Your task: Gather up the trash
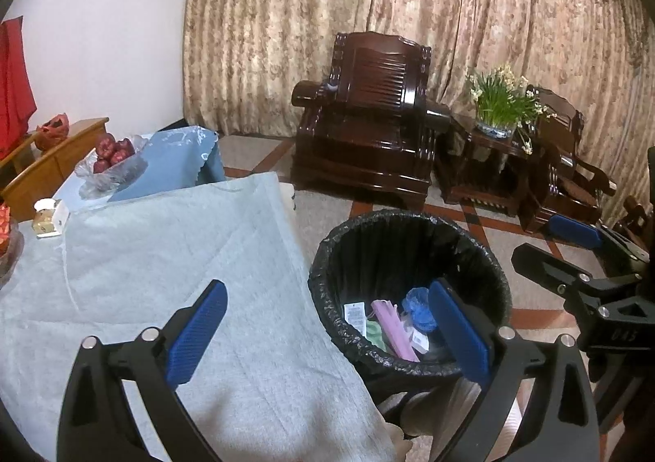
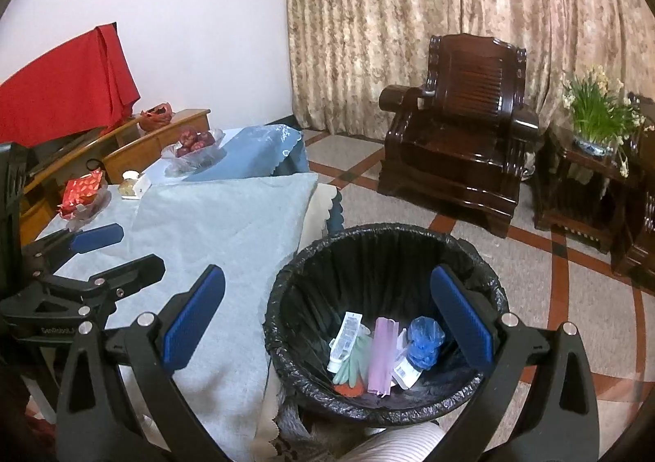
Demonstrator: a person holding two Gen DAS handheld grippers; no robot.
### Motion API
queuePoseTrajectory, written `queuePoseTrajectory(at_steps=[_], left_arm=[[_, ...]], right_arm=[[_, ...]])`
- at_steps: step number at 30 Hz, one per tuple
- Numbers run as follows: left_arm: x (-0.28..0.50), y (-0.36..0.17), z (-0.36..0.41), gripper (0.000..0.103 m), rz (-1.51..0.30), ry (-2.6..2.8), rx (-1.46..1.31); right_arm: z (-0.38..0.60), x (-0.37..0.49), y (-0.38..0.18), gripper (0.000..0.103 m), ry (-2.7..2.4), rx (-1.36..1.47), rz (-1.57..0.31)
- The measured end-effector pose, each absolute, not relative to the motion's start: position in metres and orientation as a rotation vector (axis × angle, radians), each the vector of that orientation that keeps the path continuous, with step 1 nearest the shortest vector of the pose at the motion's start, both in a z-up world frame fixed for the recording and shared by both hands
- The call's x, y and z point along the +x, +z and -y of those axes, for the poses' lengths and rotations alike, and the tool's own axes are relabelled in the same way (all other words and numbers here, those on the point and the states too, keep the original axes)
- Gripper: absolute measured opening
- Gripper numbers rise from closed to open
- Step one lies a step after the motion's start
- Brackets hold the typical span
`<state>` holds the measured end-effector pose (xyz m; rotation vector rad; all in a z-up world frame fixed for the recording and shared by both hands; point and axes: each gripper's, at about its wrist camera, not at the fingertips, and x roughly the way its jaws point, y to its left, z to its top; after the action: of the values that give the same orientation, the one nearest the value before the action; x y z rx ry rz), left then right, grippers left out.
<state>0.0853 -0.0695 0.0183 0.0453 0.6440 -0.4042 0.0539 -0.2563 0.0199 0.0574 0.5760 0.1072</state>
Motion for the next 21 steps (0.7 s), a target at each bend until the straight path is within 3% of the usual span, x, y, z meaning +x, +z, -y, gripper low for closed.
queuePoseTrajectory(at_steps=[21], left_arm=[[0.071, 0.035, 0.056, 0.097, -0.601, -0.362, 0.019]], right_arm=[[0.244, 0.050, 0.031, 0.098, 0.114, 0.038, -0.555]])
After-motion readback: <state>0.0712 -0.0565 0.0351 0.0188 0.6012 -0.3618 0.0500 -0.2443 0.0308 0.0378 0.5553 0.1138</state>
